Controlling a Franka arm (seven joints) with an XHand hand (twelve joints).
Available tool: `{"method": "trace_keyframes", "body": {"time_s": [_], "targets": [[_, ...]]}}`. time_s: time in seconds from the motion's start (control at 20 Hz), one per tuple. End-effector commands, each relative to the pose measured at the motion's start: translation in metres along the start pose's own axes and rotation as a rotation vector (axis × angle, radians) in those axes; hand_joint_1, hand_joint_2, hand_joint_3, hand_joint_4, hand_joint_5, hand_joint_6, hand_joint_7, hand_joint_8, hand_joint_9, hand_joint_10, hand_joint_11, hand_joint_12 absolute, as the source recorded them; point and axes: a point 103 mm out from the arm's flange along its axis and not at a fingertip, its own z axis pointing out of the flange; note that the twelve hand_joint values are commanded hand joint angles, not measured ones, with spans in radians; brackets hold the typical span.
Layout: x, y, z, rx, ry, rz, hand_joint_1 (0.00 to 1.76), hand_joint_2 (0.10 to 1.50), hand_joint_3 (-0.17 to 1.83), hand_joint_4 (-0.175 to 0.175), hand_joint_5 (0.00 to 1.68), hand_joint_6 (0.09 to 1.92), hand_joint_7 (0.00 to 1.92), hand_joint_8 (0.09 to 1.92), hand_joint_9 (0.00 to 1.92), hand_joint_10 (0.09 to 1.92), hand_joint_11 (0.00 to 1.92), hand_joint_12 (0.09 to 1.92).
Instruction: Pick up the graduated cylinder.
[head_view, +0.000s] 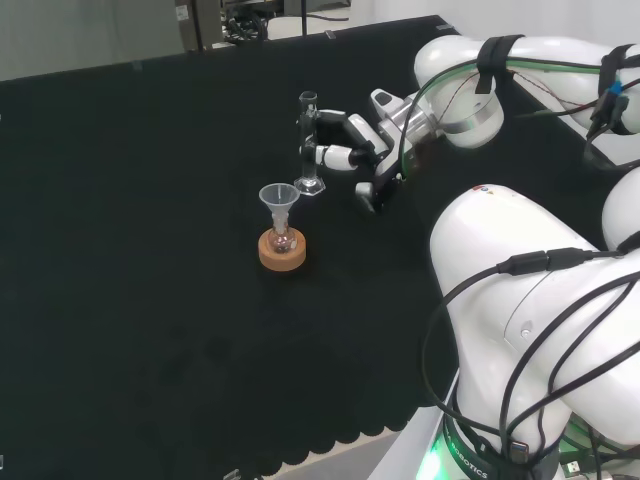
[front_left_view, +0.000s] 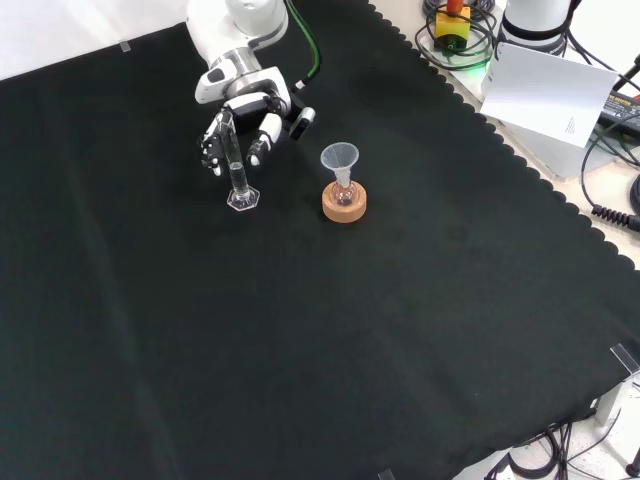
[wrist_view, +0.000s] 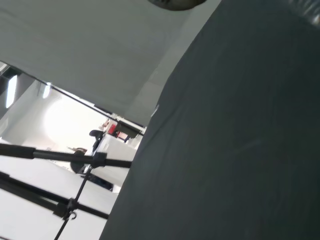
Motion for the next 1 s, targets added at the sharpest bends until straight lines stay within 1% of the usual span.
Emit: {"method": "trace_keyframes", "body": {"time_s": [0.05,0.3,0.35,0.45,0.6,0.65,0.7,0.9,1.0], "targets": [[0.006,0.0,0.012,0.001,-0.011,-0.006,1.11,1.03,-0.17,-0.011,0.63,0.56,0.59,0.58,0.82,0.44,0.48,1.23],[0.002,0.002,0.005,0.008,0.003,-0.004,1.11,1.04,-0.17,-0.008,0.64,0.57,0.59,0.58,0.82,0.44,0.49,1.24],[0.004,0.002,0.01,0.004,-0.01,-0.004,1.11,1.04,-0.17,-0.008,0.64,0.57,0.59,0.58,0.82,0.44,0.49,1.24],[0.004,0.002,0.011,0.005,-0.009,-0.002,1.11,1.03,-0.17,-0.008,0.64,0.57,0.59,0.58,0.82,0.44,0.49,1.24],[0.0,0.002,0.002,0.002,0.004,0.001,1.12,1.03,-0.17,-0.007,0.64,0.58,0.59,0.58,0.82,0.44,0.49,1.23],[0.003,0.002,0.009,0.004,-0.012,0.001,1.12,1.04,-0.17,-0.007,0.64,0.58,0.59,0.58,0.82,0.44,0.49,1.23],[0.004,0.002,0.011,0.003,-0.014,0.002,1.13,1.04,-0.17,-0.005,0.65,0.58,0.59,0.58,0.82,0.44,0.5,1.23],[0.0,0.004,0.005,0.001,-0.006,0.005,1.15,1.09,-0.17,0.007,0.69,0.61,0.62,0.59,0.85,0.45,0.52,1.23],[0.003,0.003,0.012,0.01,-0.017,-0.001,1.15,1.11,-0.17,0.013,0.71,0.62,0.63,0.59,0.86,0.45,0.53,1.23]]}}
